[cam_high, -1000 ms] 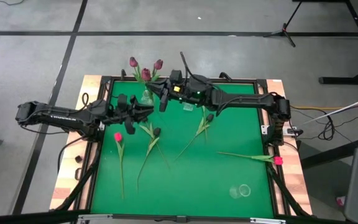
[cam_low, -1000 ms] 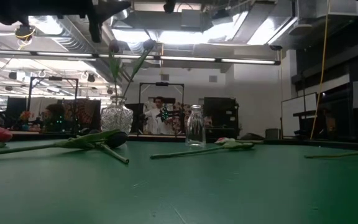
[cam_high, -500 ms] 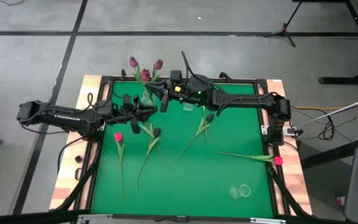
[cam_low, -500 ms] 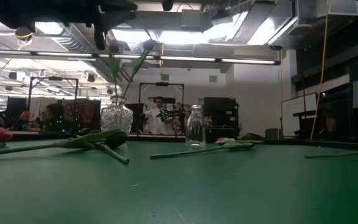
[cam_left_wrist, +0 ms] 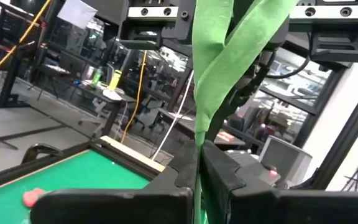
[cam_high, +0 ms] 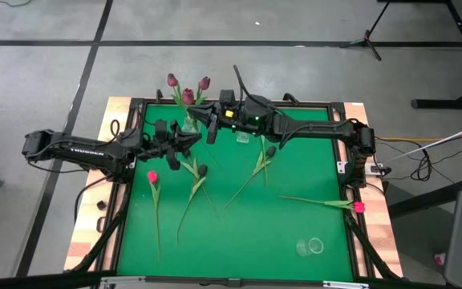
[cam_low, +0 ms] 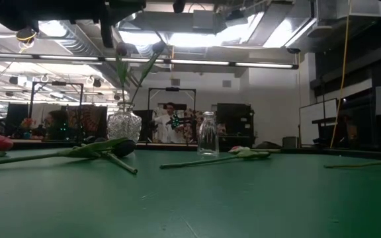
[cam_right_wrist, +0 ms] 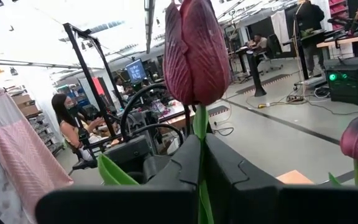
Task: Sort flowers into vase by color
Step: Put the dark red tulip into the top left transparent vase
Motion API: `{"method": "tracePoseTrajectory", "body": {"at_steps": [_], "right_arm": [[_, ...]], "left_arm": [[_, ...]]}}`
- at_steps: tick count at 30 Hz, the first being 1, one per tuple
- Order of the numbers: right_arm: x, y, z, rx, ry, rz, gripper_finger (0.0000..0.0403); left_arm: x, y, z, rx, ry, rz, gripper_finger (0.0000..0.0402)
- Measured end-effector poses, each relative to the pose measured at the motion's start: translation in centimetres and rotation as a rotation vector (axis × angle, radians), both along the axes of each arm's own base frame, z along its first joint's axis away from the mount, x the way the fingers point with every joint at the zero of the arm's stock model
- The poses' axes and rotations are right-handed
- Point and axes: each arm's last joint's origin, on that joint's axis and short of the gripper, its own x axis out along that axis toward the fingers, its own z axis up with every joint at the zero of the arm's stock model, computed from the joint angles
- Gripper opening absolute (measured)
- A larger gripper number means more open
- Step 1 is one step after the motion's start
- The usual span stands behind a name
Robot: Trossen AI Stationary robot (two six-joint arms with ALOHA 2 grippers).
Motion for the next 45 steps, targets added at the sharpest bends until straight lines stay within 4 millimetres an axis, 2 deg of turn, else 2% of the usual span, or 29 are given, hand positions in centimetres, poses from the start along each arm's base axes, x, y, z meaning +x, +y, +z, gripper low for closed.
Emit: {"method": "tracePoseTrajectory", "body": {"at_steps": [15, 23, 30, 33, 36, 45], "right_arm": [[0.0, 0.1, -0.1, -0.013, 0.017, 0.043, 0.002], [0.0, -0.2, -0.5, -0.044, 0.069, 0.032, 0.0085], [-0.1, -1.6, -0.9, -0.047, 0.112, 0.022, 0.0127], [-0.6, -2.2, -0.5, -0.055, 0.113, 0.009, 0.0131], [-1.8, -2.8, 0.7, -0.082, 0.121, -0.014, 0.0129], [-4.2, -4.1, 2.6, -0.092, 0.154, -0.055, 0.0127]], "left_arm": [[0.0, 0.1, -0.1, -0.005, 0.008, 0.028, 0.0001], [-0.5, 0.4, 0.3, 0.035, 0.014, 0.177, 0.0], [-1.7, 0.8, 0.7, 0.086, 0.06, 0.368, 0.0], [-2.2, 1.0, 0.7, 0.132, 0.116, 0.498, 0.0], [-2.6, 1.2, 0.7, 0.18, 0.183, 0.591, 0.0], [-2.7, 1.4, 0.1, 0.257, 0.328, 0.708, 0.0]]}}
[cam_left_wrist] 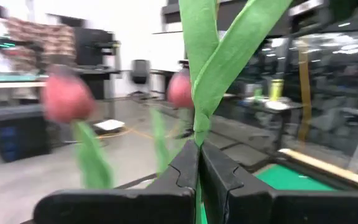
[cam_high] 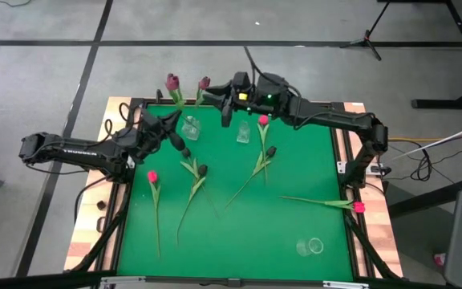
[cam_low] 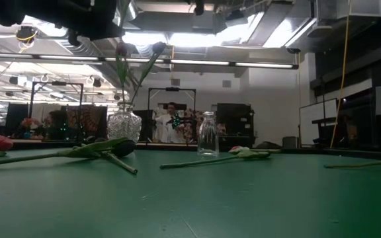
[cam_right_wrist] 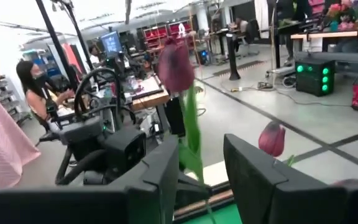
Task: Sort flowers into vase by color
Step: Put the dark red tulip into the top left transparent vase
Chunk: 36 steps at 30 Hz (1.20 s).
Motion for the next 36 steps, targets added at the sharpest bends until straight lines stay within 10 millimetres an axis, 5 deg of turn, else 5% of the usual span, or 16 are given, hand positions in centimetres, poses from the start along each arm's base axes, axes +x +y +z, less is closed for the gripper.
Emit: {"method": "tracePoseTrajectory", "body": {"at_steps": [15, 36], "right_arm": [[-0.1, 0.1, -0.6, -0.007, 0.078, -0.005, 0.0127], [-0.1, 0.1, -1.2, 0.005, 0.132, -0.004, 0.0127]], "left_arm": [[-0.3, 0.5, 0.0, 0.056, 0.101, 0.111, 0.0], [1.0, 3.8, -3.0, -0.08, 0.179, 0.078, 0.0]]}}
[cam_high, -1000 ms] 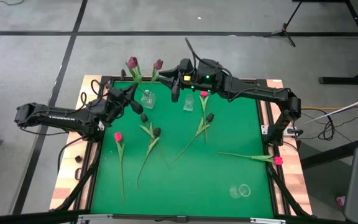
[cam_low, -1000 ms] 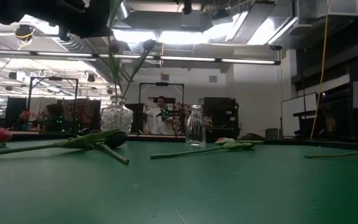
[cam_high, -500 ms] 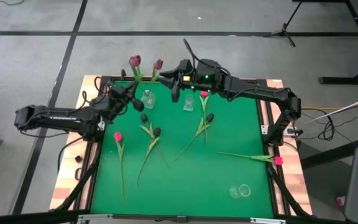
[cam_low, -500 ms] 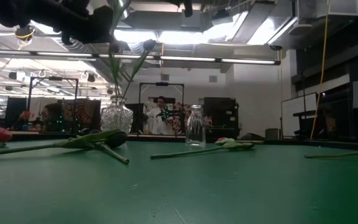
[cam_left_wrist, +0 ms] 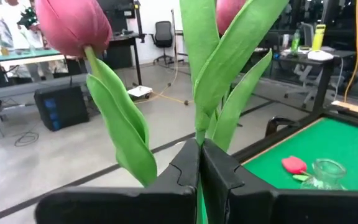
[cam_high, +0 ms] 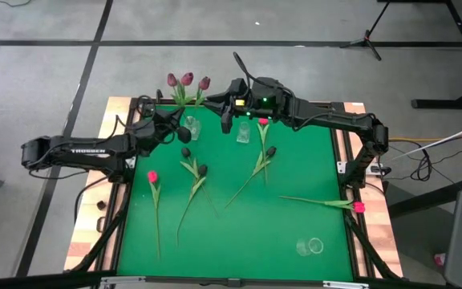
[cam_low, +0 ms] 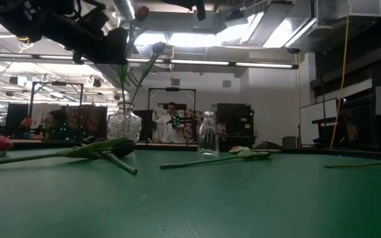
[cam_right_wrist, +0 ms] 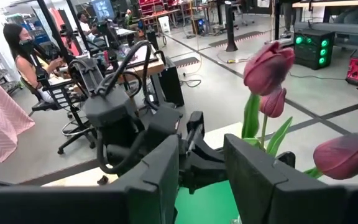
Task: Sort flowers into vase by color
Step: Put the dark red tulip into the top left transparent vase, then put the middle red tulip into the top right transparent vase
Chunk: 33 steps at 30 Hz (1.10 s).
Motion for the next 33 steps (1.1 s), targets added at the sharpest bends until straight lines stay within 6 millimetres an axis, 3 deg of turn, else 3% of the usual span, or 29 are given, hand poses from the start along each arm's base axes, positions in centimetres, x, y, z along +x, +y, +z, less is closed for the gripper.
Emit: {"method": "tracePoseTrajectory", "body": {"at_steps": [5, 25, 33], "right_arm": [[0.0, 0.02, 0.0, 0.0, 0.0, 0.007, 0.0127], [0.04, 0.36, -0.16, 0.016, 0.013, 0.121, 0.0127], [-0.16, 0.39, -0.08, 0.009, 0.024, 0.121, 0.0127]], "left_arm": [[0.02, 0.01, -0.03, -0.012, -0.018, 0.006, 0.0007], [0.06, -0.24, -0.74, -0.073, 0.0, -0.029, 0.0122], [-0.05, -0.25, -0.62, -0.064, 0.003, -0.023, 0.0142]]}}
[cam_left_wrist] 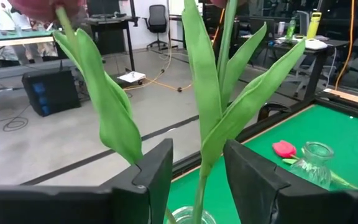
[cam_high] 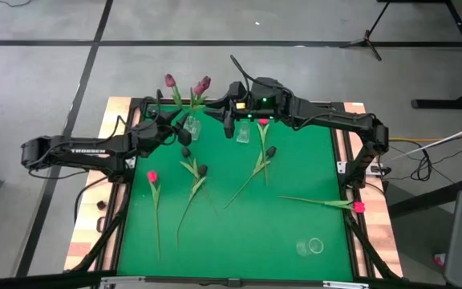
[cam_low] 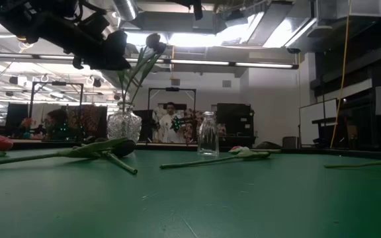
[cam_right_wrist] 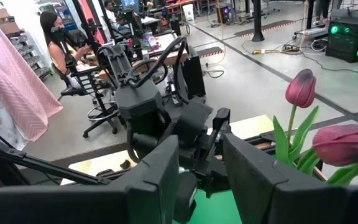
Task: Sort flowers into vase by color
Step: Put the middle red tulip into the top right transparent vase
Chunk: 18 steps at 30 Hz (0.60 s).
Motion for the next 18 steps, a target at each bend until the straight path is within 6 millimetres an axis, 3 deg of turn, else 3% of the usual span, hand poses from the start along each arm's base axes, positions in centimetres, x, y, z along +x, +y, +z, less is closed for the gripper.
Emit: {"method": "tracePoseTrajectory", "body": {"at_steps": [12, 18], "right_arm": [[-0.9, 0.2, 0.8, -0.017, 0.008, 0.002, 0.0127], [-2.6, -0.5, 1.7, -0.039, 0.047, -0.035, 0.0127]], "left_arm": [[-1.2, -0.1, 1.1, 0.027, -0.041, 0.06, 0.0144], [-1.8, -0.3, 1.2, 0.029, -0.026, 0.091, 0.0144]]}}
